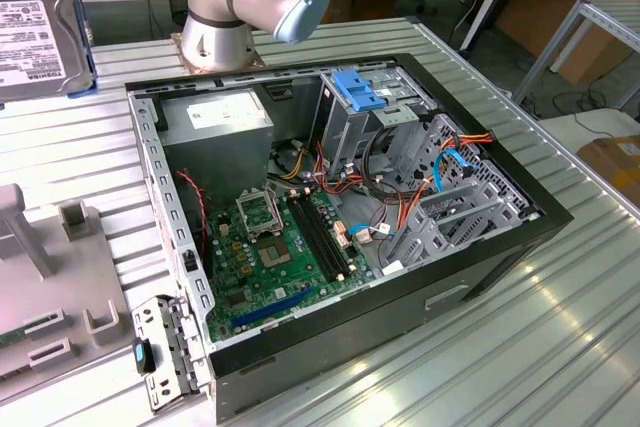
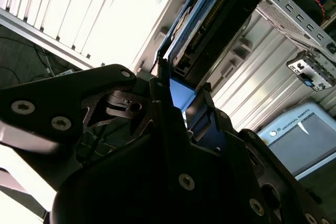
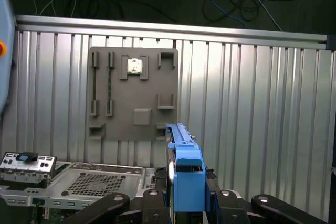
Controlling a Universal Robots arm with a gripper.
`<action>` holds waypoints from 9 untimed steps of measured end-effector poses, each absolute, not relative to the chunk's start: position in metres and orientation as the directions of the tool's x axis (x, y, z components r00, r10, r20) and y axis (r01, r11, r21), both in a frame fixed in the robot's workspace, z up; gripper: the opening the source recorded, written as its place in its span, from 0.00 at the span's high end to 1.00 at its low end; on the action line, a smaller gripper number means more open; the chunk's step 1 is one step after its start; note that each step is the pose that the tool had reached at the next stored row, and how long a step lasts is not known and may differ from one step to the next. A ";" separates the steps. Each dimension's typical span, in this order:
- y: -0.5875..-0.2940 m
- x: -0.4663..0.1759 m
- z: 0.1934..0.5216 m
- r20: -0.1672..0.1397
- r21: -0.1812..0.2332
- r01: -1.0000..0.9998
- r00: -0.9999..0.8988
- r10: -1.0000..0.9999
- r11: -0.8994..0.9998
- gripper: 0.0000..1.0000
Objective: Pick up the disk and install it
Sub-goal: 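Pick up the disk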
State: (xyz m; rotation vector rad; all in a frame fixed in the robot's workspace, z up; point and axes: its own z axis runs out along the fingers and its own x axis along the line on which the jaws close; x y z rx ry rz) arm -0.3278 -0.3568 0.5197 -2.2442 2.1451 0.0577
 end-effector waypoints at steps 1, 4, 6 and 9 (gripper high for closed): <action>-0.356 -0.324 0.520 -0.052 -0.001 -0.999 0.045 -0.998 -0.045 0.64; -0.354 -0.310 0.520 -0.052 -0.001 -0.999 0.045 -0.998 -0.045 0.64; -0.353 -0.297 0.520 -0.052 -0.001 -0.999 0.045 -0.998 -0.045 0.64; -0.351 -0.284 0.520 -0.052 -0.001 -0.999 0.045 -0.998 -0.045 0.64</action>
